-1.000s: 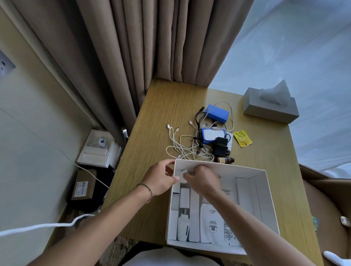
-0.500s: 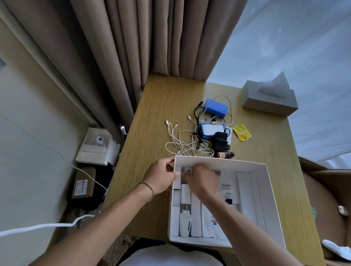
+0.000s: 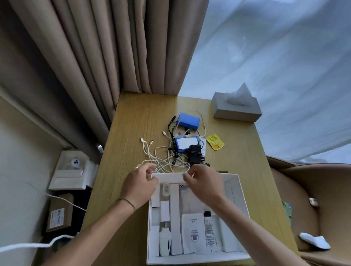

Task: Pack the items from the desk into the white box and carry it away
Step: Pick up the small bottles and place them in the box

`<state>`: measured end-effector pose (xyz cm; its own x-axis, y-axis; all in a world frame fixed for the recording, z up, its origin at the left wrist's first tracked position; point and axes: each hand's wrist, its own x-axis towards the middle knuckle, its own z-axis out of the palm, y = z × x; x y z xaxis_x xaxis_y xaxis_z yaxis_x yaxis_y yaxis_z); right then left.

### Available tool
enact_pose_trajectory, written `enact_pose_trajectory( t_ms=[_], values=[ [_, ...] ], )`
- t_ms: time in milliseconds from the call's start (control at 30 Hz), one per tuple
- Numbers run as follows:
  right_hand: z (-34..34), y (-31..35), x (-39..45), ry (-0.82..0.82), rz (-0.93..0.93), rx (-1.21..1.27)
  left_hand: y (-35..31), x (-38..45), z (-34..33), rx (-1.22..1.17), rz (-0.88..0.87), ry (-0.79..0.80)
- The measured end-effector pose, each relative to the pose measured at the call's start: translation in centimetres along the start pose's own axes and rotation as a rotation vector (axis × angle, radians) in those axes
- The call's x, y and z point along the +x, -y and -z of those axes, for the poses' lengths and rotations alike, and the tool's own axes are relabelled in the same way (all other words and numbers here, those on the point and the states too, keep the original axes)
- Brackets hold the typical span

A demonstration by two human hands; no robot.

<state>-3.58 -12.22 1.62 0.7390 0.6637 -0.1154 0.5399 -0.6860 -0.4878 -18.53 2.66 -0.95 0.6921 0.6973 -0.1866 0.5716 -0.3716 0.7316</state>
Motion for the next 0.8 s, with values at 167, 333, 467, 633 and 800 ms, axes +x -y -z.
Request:
enact_pose_trajectory(
  t_ms=[167, 333, 467, 633, 800],
  values=[
    [4.2, -1.9, 5.0, 0.078, -0.044, 0.053, -3.3, 2.1, -0.6, -0.011, -0.011, 0.027],
    [3.6, -4.6, 10.4, 0.369, 0.039, -0.177, -5.9, 4.4, -1.8, 0.032, 0.019, 0.064],
    [1.4, -6.6, 13.1, 0.514, 0.210, -0.427, -7.1, 5.6, -2.7, 0.073, 0.043, 0.116],
    [-1.0, -7.5, 15.0, 0.655, 0.420, -0.624, -7.5, 6.3, -3.7, 0.096, 0.074, 0.152],
    [-1.6, -7.3, 15.9, 0.628, 0.645, -0.729, -7.6, 6.4, -4.2, 0.103, 0.097, 0.143]
  ],
)
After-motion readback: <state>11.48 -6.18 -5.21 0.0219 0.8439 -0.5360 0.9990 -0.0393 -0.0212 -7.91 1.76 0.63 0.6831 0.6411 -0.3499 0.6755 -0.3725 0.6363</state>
